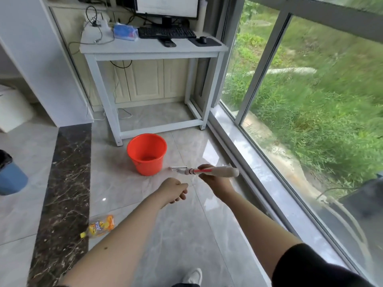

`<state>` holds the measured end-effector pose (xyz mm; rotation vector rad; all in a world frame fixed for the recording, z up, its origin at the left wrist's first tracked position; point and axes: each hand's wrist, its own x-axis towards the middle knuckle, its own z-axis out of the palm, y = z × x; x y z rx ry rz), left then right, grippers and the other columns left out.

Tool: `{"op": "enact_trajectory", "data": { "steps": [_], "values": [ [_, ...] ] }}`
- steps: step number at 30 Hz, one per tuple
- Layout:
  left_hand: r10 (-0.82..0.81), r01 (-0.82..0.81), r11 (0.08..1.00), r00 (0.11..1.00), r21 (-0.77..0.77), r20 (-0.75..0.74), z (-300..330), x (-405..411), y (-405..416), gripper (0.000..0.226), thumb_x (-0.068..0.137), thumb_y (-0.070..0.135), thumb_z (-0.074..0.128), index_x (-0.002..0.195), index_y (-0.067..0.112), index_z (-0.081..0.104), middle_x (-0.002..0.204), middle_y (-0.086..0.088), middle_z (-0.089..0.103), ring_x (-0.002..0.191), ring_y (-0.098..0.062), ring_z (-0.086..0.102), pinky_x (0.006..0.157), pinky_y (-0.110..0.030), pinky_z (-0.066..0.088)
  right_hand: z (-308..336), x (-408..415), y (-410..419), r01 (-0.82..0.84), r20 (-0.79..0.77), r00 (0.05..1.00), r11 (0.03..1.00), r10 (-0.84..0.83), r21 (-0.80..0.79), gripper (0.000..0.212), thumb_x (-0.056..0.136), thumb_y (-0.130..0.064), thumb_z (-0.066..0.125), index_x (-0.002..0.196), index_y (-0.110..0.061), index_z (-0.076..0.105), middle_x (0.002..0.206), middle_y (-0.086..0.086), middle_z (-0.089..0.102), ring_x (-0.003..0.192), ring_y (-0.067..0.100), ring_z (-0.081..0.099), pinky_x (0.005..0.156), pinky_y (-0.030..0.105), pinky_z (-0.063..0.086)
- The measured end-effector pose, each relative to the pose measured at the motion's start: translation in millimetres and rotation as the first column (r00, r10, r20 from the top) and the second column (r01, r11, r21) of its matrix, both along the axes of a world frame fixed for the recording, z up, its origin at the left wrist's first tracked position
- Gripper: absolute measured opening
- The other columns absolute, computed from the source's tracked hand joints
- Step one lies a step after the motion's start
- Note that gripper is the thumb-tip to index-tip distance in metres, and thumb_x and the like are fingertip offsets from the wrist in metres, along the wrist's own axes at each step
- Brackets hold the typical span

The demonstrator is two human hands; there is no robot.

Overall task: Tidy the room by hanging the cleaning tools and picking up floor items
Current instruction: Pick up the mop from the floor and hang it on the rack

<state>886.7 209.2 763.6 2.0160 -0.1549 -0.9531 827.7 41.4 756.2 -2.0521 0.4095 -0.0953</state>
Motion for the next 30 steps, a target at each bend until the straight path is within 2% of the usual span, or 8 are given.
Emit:
{"op": "enact_trajectory", "data": {
  "steps": [2,7,10,14,18,23,25,30],
  "values": [
    [-0.02,0.018,0.999,0.999,0.03,0.05,-0.9,23.9,-17.0,0.02,0.088,0.021,0.052,0.069,0.014,0.056,0.064,0.002,0.064,0.051,-0.011,0.048,0.045,-0.018,0.037,17.9,29.5,-20.4,0.025,0.027,0.999,0.996,-0.023,-0.081,0.018,0.088,-0.017,0.064,0.105,-0.012,0.068,0.085,-0.013,0.063,0.069,-0.014,0.059,0.066,0.007,0.046],
    [-0.065,0.05,0.995,0.98,0.083,0.19,8.2,93.4,-70.5,0.018,0.086,0.016,0.055,0.069,0.016,0.05,0.07,-0.004,0.063,0.051,-0.015,0.051,0.043,-0.018,0.037,61.3,100.9,-60.0,0.093,0.075,0.994,0.986,-0.083,-0.14,0.021,0.088,-0.016,0.059,0.108,-0.012,0.066,0.08,0.0,0.065,0.08,0.024,0.064,0.081,0.044,0.053],
    [-0.078,0.065,0.996,0.972,0.067,0.22,21.2,139.0,-110.3,0.012,0.085,0.022,0.06,0.079,0.016,0.05,0.089,-0.011,0.064,0.076,-0.022,0.061,0.064,-0.03,0.047,89.1,140.0,-88.2,0.137,0.125,0.986,0.971,-0.114,-0.198,0.014,0.088,-0.023,0.061,0.096,-0.012,0.064,0.069,-0.002,0.062,0.07,0.021,0.064,0.072,0.039,0.052],
    [-0.141,0.106,0.986,0.939,0.126,0.314,32.3,184.2,-150.9,0.034,0.083,0.028,0.062,0.109,0.012,0.048,0.108,-0.011,0.062,0.086,-0.021,0.055,0.07,-0.026,0.039,115.7,175.5,-116.0,0.209,0.176,0.97,0.94,-0.166,-0.269,0.017,0.087,-0.03,0.062,0.086,-0.014,0.061,0.056,-0.012,0.057,0.05,-0.005,0.055,0.052,0.009,0.039],
    [-0.201,0.172,0.978,0.923,0.115,0.328,39.4,206.4,-185.8,0.066,0.08,0.025,0.066,0.134,0.005,0.034,0.127,-0.013,0.049,0.108,-0.026,0.055,0.08,-0.027,0.041,133.4,190.3,-128.1,0.235,0.198,0.963,0.926,-0.181,-0.295,0.017,0.087,-0.03,0.061,0.087,-0.013,0.061,0.062,-0.002,0.063,0.056,0.009,0.057,0.057,0.025,0.045],
    [-0.432,0.438,0.896,0.822,0.072,0.37,49.6,214.7,-227.5,0.017,0.082,0.016,0.063,0.089,0.011,0.048,0.095,-0.009,0.054,0.083,-0.022,0.055,0.073,-0.026,0.045,158.4,183.2,-150.1,0.383,0.218,0.919,0.88,-0.33,-0.281,0.018,0.089,-0.026,0.061,0.088,-0.008,0.061,0.073,0.023,0.066,0.067,0.038,0.062,0.065,0.045,0.051],
    [-0.489,0.51,0.859,0.795,0.041,0.359,49.9,212.2,-237.6,0.021,0.082,0.009,0.061,0.068,0.016,0.046,0.082,-0.007,0.049,0.07,-0.021,0.052,0.063,-0.024,0.042,170.1,169.6,-152.6,0.456,0.217,0.886,0.856,-0.41,-0.243,0.019,0.089,-0.025,0.061,0.089,-0.007,0.061,0.072,0.026,0.062,0.066,0.039,0.058,0.066,0.046,0.049],
    [-0.72,0.773,0.635,0.592,-0.001,0.363,62.0,168.3,-270.2,0.006,0.084,0.005,0.062,0.078,0.006,0.059,0.075,-0.011,0.059,0.077,-0.027,0.059,0.071,-0.034,0.048,196.3,103.8,-150.0,0.695,0.256,0.715,0.702,-0.651,-0.157,0.011,0.089,-0.023,0.062,0.081,-0.017,0.057,0.056,0.003,0.042,0.057,0.018,0.038,0.057,0.03,0.031]
  ]
}}
